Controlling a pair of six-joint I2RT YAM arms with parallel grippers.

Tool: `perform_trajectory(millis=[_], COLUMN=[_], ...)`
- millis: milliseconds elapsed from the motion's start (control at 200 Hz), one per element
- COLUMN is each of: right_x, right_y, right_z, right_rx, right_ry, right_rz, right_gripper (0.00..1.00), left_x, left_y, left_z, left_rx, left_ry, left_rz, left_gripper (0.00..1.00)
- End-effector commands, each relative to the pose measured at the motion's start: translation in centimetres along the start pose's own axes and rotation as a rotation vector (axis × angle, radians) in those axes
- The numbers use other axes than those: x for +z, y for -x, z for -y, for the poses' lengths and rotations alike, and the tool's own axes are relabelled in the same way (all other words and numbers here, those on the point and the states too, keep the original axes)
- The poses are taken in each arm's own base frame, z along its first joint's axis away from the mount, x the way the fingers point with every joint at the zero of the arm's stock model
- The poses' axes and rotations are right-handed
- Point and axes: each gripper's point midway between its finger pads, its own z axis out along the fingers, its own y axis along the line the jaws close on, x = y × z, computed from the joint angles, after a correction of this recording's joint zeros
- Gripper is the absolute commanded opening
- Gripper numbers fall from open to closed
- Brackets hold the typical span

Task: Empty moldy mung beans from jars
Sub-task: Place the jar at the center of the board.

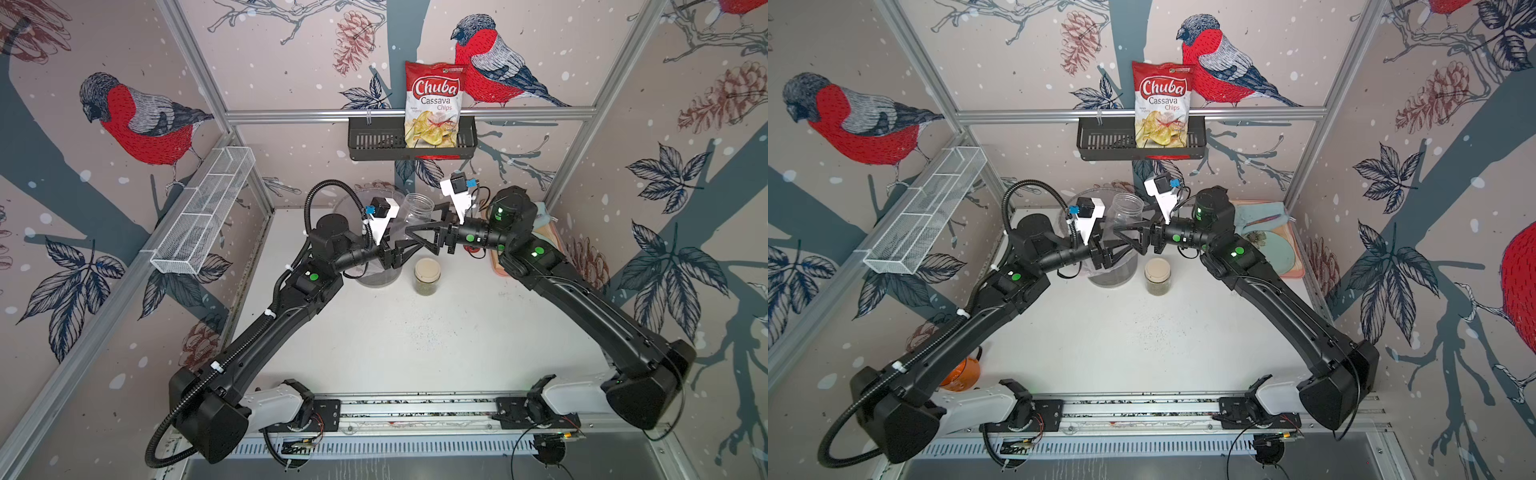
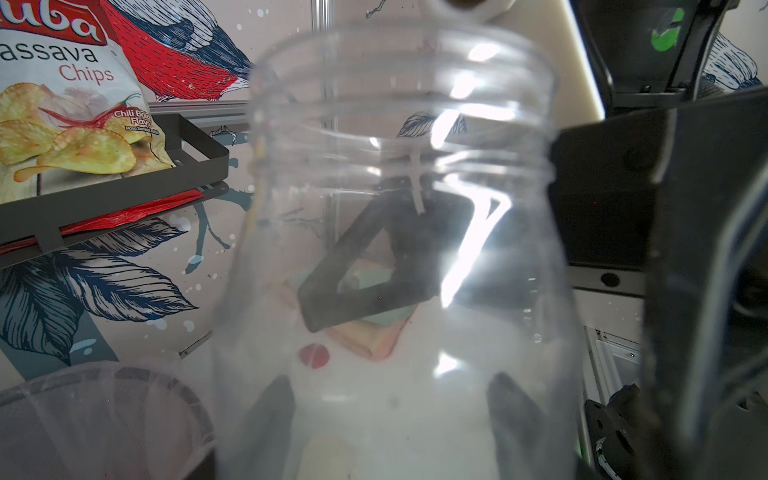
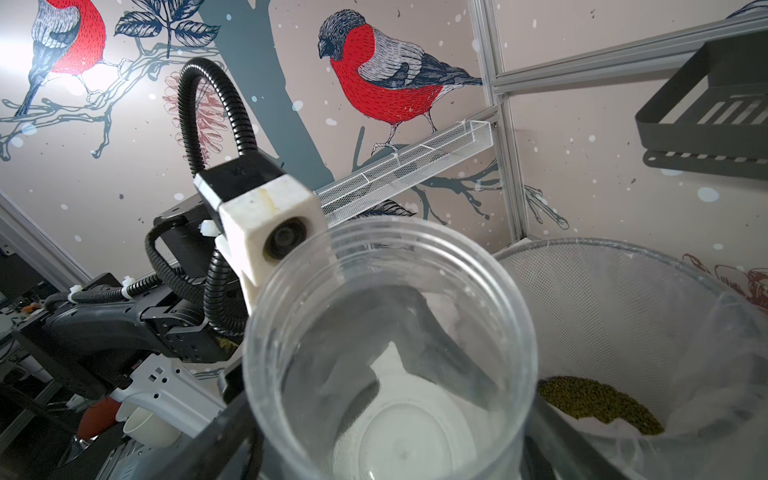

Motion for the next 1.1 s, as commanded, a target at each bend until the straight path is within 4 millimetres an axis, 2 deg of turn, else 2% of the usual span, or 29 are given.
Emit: perform_trajectory(millis=[0, 155, 280, 480, 545, 560, 580, 720, 830, 1091], right_x=[0.3, 0.8, 0.9, 0.8, 0.7, 0.7, 0.6, 0.4, 0.1, -0.9], right_y=[1.1, 0.7, 0.6, 0.6, 0.7, 0.8, 0.9, 1.1, 1.4, 2.1], right_z=[-0.6, -0.8, -1.1, -1.2, -1.2, -1.2, -1.3, -1.3, -0.5, 2.8], right_rx=[-0.036, -0.039, -0.038, -0.044, -0.043, -0.044, -0.044, -0.048, -0.053, -0.06], right_ry=[0.019, 0.021, 0.027, 0.025, 0.023, 0.021, 0.021, 0.011, -0.044, -0.211], right_rz=[0.03, 0.016, 0.01, 0.004, 0.009, 0.011, 0.013, 0.021, 0.032, 0.049], right_gripper=[0.86, 0.81, 0.72, 0.57, 0.56, 0.55, 0.55, 0.54, 0.53, 0.53], left_x=[0.0, 0.1, 0.2, 0.2, 0.2, 0.2, 0.2, 0.3, 0.2, -1.1], left_y=[1.3, 1.2, 1.1, 1.2, 1.2, 1.2, 1.2, 1.3, 1.5, 2.9], left_z=[0.4, 0.4, 0.4, 0.0, -0.1, 0.0, -0.1, -0.5, -0.2, 0.4], left_rx=[0.028, 0.03, 0.029, 0.02, 0.016, 0.015, 0.014, -0.003, 0.013, 0.051], left_ry=[-0.015, -0.014, -0.017, 0.009, 0.013, 0.013, 0.012, 0.035, 0.018, 0.039], left_rz=[0.046, 0.042, 0.041, 0.042, 0.043, 0.044, 0.043, 0.04, 0.035, 0.056], left_gripper=[0.63, 0.64, 0.64, 0.72, 0.78, 0.94, 0.98, 0.98, 0.98, 0.98])
